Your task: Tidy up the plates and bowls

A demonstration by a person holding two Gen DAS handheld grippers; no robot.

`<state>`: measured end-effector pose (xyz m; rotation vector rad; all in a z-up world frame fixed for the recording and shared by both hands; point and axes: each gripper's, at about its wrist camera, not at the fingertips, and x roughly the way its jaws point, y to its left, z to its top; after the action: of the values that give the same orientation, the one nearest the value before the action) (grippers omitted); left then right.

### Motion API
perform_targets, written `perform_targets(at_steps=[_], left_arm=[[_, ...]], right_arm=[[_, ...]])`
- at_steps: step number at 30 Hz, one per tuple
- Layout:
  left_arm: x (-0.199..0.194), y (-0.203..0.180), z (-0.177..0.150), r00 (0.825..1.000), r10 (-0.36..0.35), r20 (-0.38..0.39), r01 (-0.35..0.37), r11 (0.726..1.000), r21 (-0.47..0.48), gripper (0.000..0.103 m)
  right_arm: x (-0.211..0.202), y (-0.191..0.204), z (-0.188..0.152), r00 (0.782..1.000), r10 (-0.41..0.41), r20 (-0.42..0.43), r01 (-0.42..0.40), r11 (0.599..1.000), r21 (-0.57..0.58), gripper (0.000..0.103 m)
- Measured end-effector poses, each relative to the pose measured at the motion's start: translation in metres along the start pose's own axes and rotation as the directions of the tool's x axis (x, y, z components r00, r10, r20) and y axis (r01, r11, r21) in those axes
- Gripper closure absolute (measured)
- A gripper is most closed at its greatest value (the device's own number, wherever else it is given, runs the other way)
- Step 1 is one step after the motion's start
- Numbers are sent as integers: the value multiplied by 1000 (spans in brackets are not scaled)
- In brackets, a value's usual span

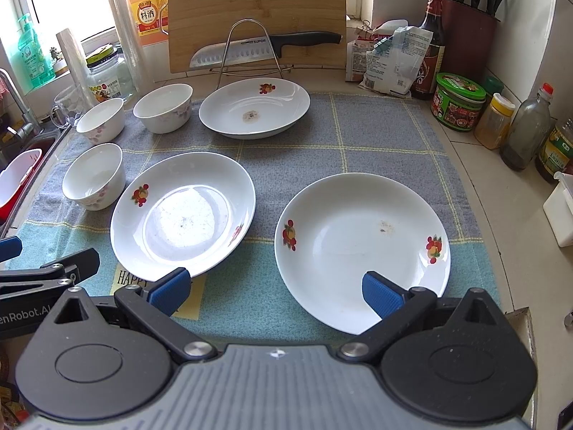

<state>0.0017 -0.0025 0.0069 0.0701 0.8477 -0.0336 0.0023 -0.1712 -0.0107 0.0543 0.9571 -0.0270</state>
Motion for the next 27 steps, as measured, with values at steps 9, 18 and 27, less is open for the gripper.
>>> perform_targets(at_steps=[9, 18, 27], left_arm=[[-2, -2, -1, 1000, -2, 7, 2, 1000, 1, 1], [-4, -4, 0, 1000, -2, 17, 2, 1000, 4, 1], [-7, -8, 1, 999, -2, 32, 2, 1000, 11, 1]], right_arm=[[-1, -2, -1, 1000, 1, 5, -1, 1000, 2, 0], [-2, -3, -1, 1000, 2, 13, -2, 1000, -5, 0], [-4, -7, 0, 1000, 8, 26, -7, 1000, -10, 0]])
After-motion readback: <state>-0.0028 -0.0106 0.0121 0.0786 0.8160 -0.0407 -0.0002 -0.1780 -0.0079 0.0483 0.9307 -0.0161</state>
